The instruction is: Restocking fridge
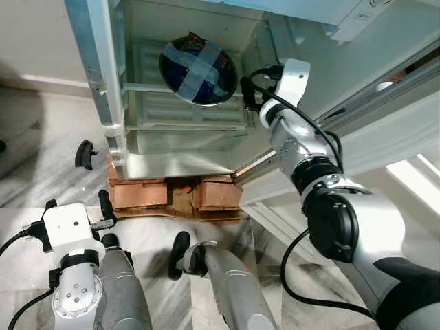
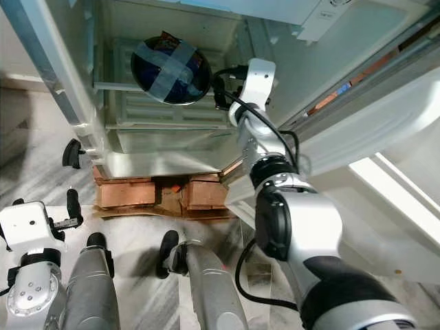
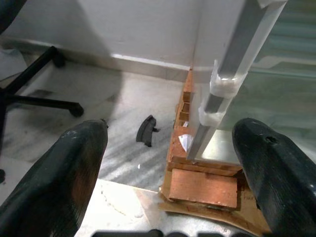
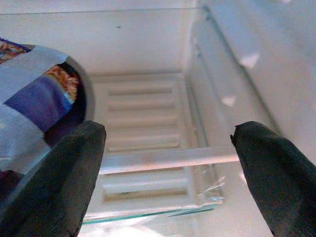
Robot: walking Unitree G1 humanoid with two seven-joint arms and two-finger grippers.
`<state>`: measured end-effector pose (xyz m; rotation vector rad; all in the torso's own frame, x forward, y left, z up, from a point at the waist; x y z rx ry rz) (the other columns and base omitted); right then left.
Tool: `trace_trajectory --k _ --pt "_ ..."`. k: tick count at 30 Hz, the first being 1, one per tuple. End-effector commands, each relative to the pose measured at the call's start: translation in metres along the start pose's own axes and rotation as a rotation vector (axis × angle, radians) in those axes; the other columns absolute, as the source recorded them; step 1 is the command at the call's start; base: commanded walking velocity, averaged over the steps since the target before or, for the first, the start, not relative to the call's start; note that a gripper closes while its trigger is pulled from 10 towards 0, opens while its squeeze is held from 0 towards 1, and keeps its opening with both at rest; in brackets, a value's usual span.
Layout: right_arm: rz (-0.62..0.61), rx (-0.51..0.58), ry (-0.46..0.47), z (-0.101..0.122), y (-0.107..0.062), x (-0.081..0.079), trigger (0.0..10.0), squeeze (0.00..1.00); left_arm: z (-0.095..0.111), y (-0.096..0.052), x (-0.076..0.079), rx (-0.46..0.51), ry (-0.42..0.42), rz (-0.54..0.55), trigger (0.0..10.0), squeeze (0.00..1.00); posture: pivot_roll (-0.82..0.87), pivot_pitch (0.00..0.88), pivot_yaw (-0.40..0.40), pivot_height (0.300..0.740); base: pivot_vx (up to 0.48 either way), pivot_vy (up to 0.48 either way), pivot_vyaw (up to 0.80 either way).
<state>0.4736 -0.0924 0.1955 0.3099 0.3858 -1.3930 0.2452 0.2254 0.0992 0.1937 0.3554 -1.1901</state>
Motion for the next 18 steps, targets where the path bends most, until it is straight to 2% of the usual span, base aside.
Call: trace_trajectory --k 1,4,5,6,9,12,16,18 --pt "-0.021 -0.042 -0.046 -0.01 -0.004 0.016 10.0 0.0 -0.012 -0.005 0.007 -0.041 -0.005 -0.03 10.0 0.0 0.32 0.307 -0.301 0.74 0.0 0.0 0.0" --pt "-0.002 -0.082 -0.106 -0.017 -0.006 0.019 10.0 0.0 -0.012 -0.004 0.007 -0.039 -0.005 -0.032 10.0 0.0 0.31 0.305 -0.299 0.74 0.0 0.0 0.0" --pt "0.008 -0.107 -0.139 -0.024 -0.008 0.021 10.0 0.0 -0.011 -0.003 0.007 -0.037 -0.005 -0.033 10.0 0.0 0.31 0.304 -0.296 0.74 0.0 0.0 0.0" --pt "0.028 -0.165 -0.193 -0.04 -0.012 0.025 10.0 0.0 -0.011 -0.001 0.008 -0.033 -0.001 -0.037 10.0 0.0 0.31 0.299 -0.288 0.74 0.0 0.0 0.0" --pt "0.039 -0.197 -0.212 -0.048 -0.015 0.027 10.0 0.0 -0.012 0.0 0.008 -0.031 0.003 -0.04 10.0 0.0 0.31 0.29 -0.277 0.74 0.0 0.0 0.0" --pt "0.062 -0.27 -0.2 -0.072 -0.022 0.027 10.0 0.0 -0.013 0.004 0.01 -0.018 0.03 -0.067 10.0 0.0 0.32 0.256 -0.253 0.74 0.0 0.0 0.0" --pt "0.076 -0.313 -0.216 -0.087 -0.028 0.027 10.0 0.0 -0.012 0.007 0.012 -0.007 0.041 -0.084 10.0 0.0 0.32 0.247 -0.245 0.74 0.0 0.0 0.0" --pt "0.103 -0.36 -0.235 -0.104 -0.034 0.024 10.0 0.0 -0.01 0.009 0.014 0.002 0.046 -0.097 10.0 0.0 0.32 0.255 -0.239 0.74 0.0 0.0 0.0"
Point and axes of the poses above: a point about 5 cm out from each wrist's last joint towards the gripper, its own y axis pointing out of the wrist towards the gripper, its own z axis along the axis of the wrist's last joint, x = y × z, the point moved 6 cm from there along y, pointing out of the wrist towards the gripper, and after that the axes turned 14 degrees about y, right-handed, at the moved point
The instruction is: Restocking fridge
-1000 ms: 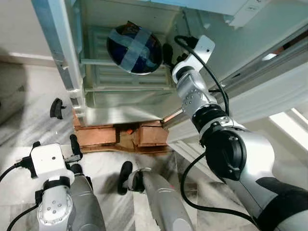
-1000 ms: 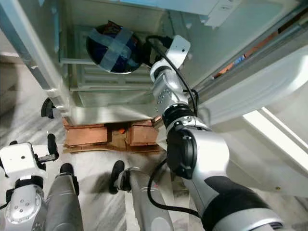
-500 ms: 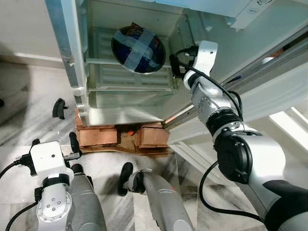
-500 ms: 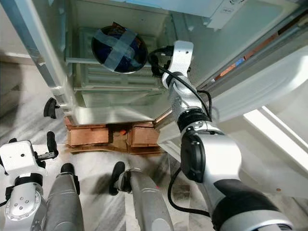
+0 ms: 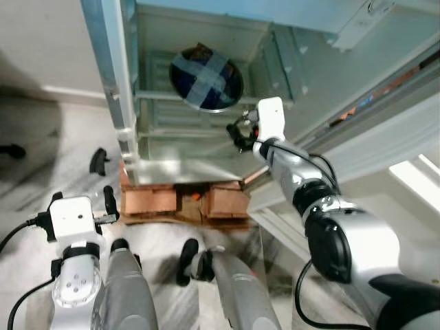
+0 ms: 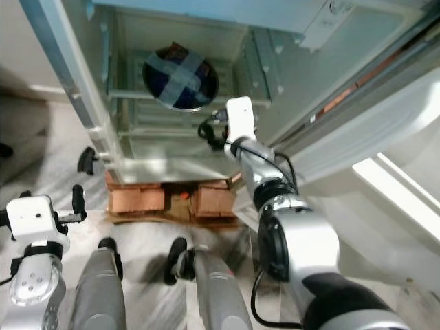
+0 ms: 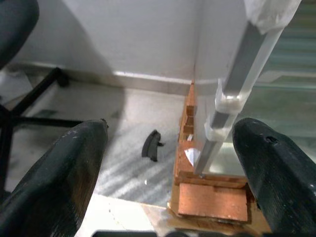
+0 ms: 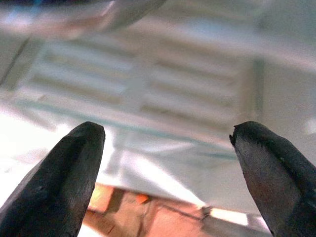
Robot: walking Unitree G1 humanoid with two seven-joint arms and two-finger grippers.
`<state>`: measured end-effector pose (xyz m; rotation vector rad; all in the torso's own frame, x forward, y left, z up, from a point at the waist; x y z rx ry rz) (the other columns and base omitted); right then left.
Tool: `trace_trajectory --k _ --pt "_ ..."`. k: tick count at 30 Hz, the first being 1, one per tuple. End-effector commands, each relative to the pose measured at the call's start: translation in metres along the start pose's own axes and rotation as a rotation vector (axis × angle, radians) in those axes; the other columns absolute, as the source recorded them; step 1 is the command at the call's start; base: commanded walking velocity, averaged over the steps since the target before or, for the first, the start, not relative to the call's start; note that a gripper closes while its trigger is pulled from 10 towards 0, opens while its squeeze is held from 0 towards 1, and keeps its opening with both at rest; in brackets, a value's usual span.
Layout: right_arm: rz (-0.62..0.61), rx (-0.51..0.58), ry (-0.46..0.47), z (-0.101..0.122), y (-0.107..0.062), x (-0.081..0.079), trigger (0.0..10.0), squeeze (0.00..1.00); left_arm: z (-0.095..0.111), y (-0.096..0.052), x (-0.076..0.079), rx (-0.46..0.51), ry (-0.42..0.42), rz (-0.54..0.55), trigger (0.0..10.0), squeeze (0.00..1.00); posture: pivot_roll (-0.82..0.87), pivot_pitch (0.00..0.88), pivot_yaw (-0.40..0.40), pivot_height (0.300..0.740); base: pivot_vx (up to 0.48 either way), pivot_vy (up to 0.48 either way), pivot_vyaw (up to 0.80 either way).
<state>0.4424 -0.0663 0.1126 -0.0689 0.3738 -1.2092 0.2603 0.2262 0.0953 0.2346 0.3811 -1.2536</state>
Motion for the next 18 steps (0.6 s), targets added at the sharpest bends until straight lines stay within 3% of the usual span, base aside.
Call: trace_trajectory --k 1,7,12,14,15,18 --pt "-0.013 -0.073 -0.004 -0.025 -0.004 0.007 10.0 0.0 -0.008 -0.005 0.009 -0.026 0.006 -0.04 10.0 0.0 0.32 0.259 -0.24 0.74 0.0 0.0 0.0" --pt "0.01 -0.111 -0.038 -0.032 -0.001 -0.009 10.0 0.0 -0.012 -0.022 0.01 -0.048 0.001 -0.043 10.0 0.0 0.31 0.313 -0.269 0.74 0.0 0.0 0.0" --pt "0.046 -0.095 -0.064 -0.024 0.005 -0.03 10.0 0.0 -0.017 -0.036 0.011 -0.075 -0.008 -0.031 10.0 0.0 0.32 0.355 -0.31 0.74 0.0 0.0 0.0" --pt "0.08 -0.072 -0.082 -0.014 0.008 -0.046 10.0 0.0 -0.019 -0.039 0.01 -0.086 -0.01 -0.022 10.0 0.0 0.32 0.363 -0.324 0.74 0.0 0.0 0.0" --pt "0.117 -0.046 -0.11 -0.004 0.011 -0.061 10.0 0.0 -0.019 -0.041 0.008 -0.091 -0.01 -0.015 10.0 0.0 0.32 0.37 -0.332 0.74 0.0 0.0 0.0" --pt "0.159 0.01 -0.141 0.015 0.014 -0.082 10.0 0.0 -0.02 -0.045 0.007 -0.099 -0.01 -0.005 10.0 0.0 0.33 0.376 -0.344 0.74 0.0 0.0 0.0"
Point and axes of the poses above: a point about 5 cm out from each wrist's last joint towards the gripper, its own y axis pointing out of the wrist towards the gripper, its own z axis along the axis of the wrist's last joint, x = y × z, the point moved 6 cm from there along y, pointing out of the wrist towards the gripper, and after that the axes turned 14 degrees about y, right-handed, at the moved point
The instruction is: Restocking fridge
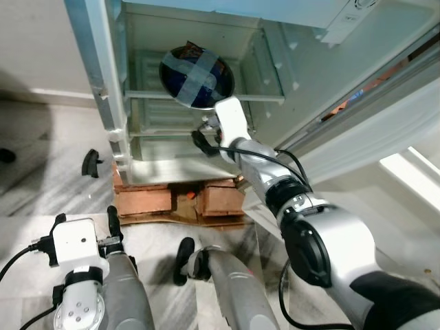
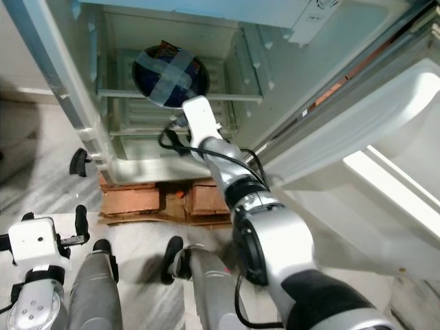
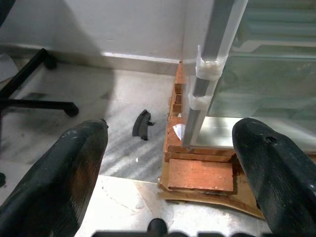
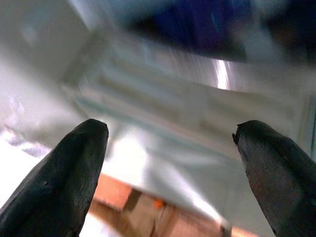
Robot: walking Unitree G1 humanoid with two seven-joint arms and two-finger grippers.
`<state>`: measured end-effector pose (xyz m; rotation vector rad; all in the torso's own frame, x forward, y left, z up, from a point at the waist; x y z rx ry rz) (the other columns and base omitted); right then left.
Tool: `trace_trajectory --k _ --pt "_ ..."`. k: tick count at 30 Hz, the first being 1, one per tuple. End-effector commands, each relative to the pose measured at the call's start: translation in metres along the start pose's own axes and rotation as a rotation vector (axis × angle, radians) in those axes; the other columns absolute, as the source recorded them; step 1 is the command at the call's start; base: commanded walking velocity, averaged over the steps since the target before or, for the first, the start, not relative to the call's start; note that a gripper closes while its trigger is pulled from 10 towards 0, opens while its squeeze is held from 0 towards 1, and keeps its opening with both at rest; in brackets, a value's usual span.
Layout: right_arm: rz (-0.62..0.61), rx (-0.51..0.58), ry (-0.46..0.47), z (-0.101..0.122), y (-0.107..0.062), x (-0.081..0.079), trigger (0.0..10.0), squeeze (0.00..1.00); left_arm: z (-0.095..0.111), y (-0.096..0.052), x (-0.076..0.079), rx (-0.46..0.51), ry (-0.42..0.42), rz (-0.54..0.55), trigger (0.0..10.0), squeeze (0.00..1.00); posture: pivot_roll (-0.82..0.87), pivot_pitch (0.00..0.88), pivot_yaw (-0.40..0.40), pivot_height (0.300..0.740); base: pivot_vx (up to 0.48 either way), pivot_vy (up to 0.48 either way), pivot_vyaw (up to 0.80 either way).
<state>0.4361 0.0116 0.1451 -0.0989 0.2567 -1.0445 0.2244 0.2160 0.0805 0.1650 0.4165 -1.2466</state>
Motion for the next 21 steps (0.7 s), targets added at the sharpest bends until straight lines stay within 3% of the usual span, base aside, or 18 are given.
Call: trace_trajectory --k 1,2,3,5,8,10,16,21 --pt "0.016 0.058 -0.035 0.019 0.003 -0.011 10.0 0.0 -0.006 -0.009 0.0 -0.032 0.0 0.013 10.0 0.0 0.33 0.378 -0.354 0.74 0.0 0.0 0.0" --pt "0.016 0.058 -0.035 0.019 0.003 -0.011 10.0 0.0 -0.006 -0.009 0.0 -0.032 0.0 0.013 10.0 0.0 0.33 0.378 -0.354 0.74 0.0 0.0 0.0" --pt "0.044 0.113 -0.049 0.038 0.006 -0.024 10.0 0.0 -0.007 -0.011 -0.002 -0.039 -0.001 0.023 10.0 0.0 0.33 0.381 -0.362 0.74 0.0 0.0 0.0" --pt "0.06 0.154 -0.069 0.05 0.006 -0.033 10.0 0.0 -0.009 -0.012 -0.002 -0.047 -0.002 0.033 10.0 0.0 0.33 0.38 -0.368 0.74 0.0 0.0 0.0" --pt "0.084 0.159 -0.051 0.052 0.007 -0.037 10.0 0.0 -0.009 -0.012 0.0 -0.05 -0.006 0.036 10.0 0.0 0.33 0.372 -0.374 0.74 0.0 0.0 0.0" --pt "0.108 0.132 -0.045 0.043 0.006 -0.036 10.0 0.0 -0.009 -0.01 0.001 -0.049 -0.01 0.034 10.0 0.0 0.33 0.367 -0.37 0.74 0.0 0.0 0.0" --pt "0.111 0.037 -0.039 0.009 0.0 -0.013 10.0 0.0 -0.008 -0.003 0.006 -0.038 -0.009 0.014 10.0 0.0 0.31 0.336 -0.351 0.74 0.0 0.0 0.0" --pt "0.086 -0.016 -0.036 -0.013 -0.014 0.023 10.0 0.0 -0.005 0.016 0.011 -0.003 0.01 -0.028 10.0 0.0 0.28 0.281 -0.312 0.74 0.0 0.0 0.0"
Point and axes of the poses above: a point about 5 cm out from each wrist's last joint towards the gripper, its own y axis pointing out of the wrist towards the gripper, its own z axis along the axis of the wrist's last joint, x = y × z, the point moved 6 cm from there along y, pointing out of the wrist towards the gripper, and after that the axes turned 14 degrees about y, right-handed, at the moved point
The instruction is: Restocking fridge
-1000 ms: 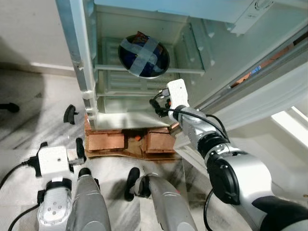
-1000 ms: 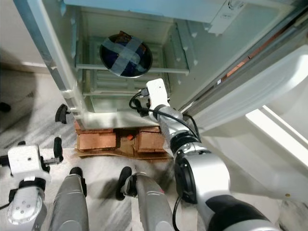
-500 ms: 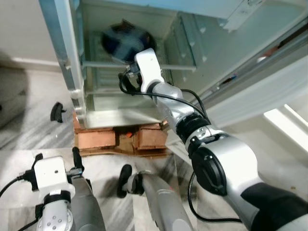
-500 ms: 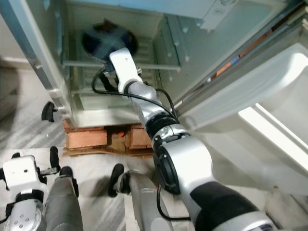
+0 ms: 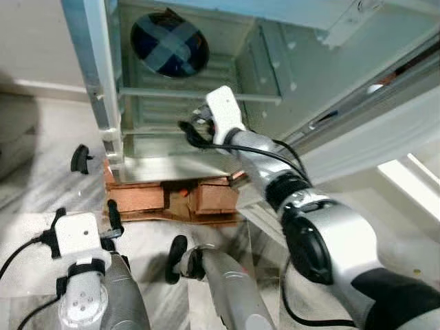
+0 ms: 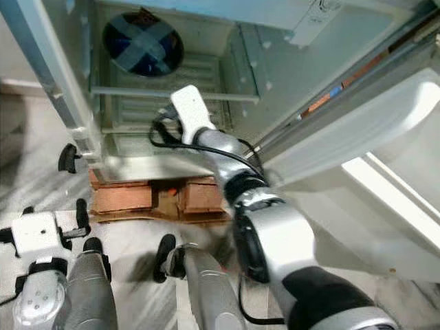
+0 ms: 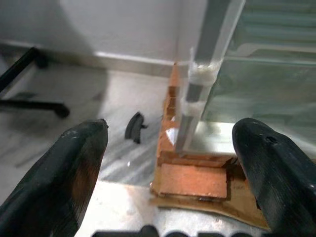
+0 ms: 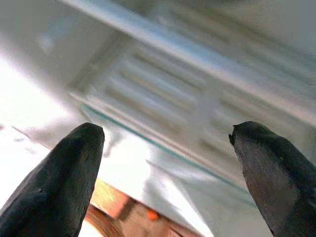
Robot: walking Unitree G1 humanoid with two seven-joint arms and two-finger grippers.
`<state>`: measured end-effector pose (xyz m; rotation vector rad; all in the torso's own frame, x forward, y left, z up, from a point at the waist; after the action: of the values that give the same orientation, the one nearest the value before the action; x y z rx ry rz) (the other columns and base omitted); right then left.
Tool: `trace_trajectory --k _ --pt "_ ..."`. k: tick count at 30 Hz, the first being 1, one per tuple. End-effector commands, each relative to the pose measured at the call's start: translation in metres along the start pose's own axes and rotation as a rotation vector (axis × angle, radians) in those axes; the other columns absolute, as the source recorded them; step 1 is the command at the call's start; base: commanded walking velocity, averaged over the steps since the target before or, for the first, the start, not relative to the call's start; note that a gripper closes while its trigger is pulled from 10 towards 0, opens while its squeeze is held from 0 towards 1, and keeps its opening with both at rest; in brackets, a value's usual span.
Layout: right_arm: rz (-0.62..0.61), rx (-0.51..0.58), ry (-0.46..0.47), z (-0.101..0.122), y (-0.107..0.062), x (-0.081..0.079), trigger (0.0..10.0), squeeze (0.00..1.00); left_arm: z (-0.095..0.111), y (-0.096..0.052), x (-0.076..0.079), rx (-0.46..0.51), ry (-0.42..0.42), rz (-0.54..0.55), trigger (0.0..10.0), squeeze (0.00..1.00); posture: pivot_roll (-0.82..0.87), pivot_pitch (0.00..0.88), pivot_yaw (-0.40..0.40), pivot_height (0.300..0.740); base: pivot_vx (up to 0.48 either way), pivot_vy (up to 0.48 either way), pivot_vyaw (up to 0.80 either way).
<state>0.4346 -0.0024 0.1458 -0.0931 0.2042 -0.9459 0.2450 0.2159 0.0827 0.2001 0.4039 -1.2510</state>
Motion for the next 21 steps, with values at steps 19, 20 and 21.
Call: trace_trajectory --k 19,20,21 --pt "0.095 0.142 0.117 -0.07 -0.08 0.013 10.0 0.0 0.017 0.049 0.067 0.114 0.008 -0.355 10.0 0.0 0.19 0.012 -0.122 0.74 0.0 0.0 0.0" --pt "0.056 0.159 0.138 -0.07 -0.082 0.018 10.0 0.0 0.017 0.05 0.068 0.114 0.016 -0.361 10.0 0.0 0.19 0.0 -0.113 0.74 0.0 0.0 0.0" --pt "0.016 0.178 0.146 -0.07 -0.085 0.024 10.0 0.0 0.016 0.051 0.069 0.115 0.027 -0.365 10.0 0.0 0.19 0.0 -0.107 0.74 0.0 0.0 0.0"
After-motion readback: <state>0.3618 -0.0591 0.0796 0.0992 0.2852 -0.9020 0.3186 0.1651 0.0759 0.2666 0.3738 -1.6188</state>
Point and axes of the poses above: a point about 5 cm out from each wrist's last joint towards the gripper, its own y axis pointing out of the wrist towards the gripper, its own z axis along the axis of the wrist's last joint, x = y × z, the point moved 6 cm from there along y, pointing out of the wrist towards the gripper, and after that the axes turned 14 degrees about y, right-handed, at the moved point
